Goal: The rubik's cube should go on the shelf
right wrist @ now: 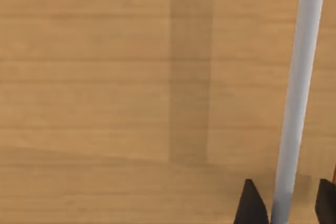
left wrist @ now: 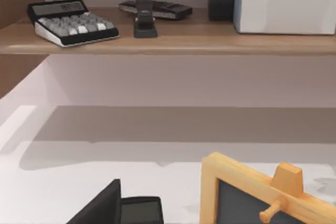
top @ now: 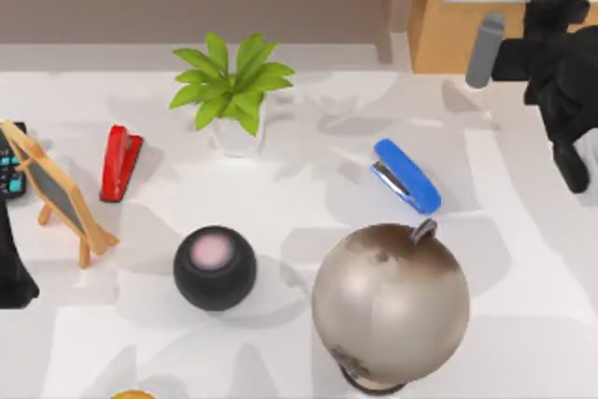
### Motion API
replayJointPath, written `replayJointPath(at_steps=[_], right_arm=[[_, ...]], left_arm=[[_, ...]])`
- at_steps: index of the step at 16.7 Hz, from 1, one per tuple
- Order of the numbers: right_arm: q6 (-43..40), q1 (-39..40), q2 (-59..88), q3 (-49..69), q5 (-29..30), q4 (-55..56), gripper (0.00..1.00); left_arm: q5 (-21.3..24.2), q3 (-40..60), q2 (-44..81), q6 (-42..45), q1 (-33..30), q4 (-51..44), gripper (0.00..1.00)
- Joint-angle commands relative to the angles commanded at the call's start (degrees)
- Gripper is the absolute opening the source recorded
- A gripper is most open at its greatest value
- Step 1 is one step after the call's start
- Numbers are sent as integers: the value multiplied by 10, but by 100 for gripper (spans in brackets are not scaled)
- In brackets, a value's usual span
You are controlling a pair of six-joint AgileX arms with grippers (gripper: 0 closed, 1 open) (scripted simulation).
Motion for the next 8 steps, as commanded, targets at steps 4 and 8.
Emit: replayJointPath(at_steps=[4,8], right_arm=[[0,0,0,0,0,0,0],[0,0,0,0,0,0,0]], left_arm=[[0,0,0,0,0,0,100],[0,0,0,0,0,0,100]])
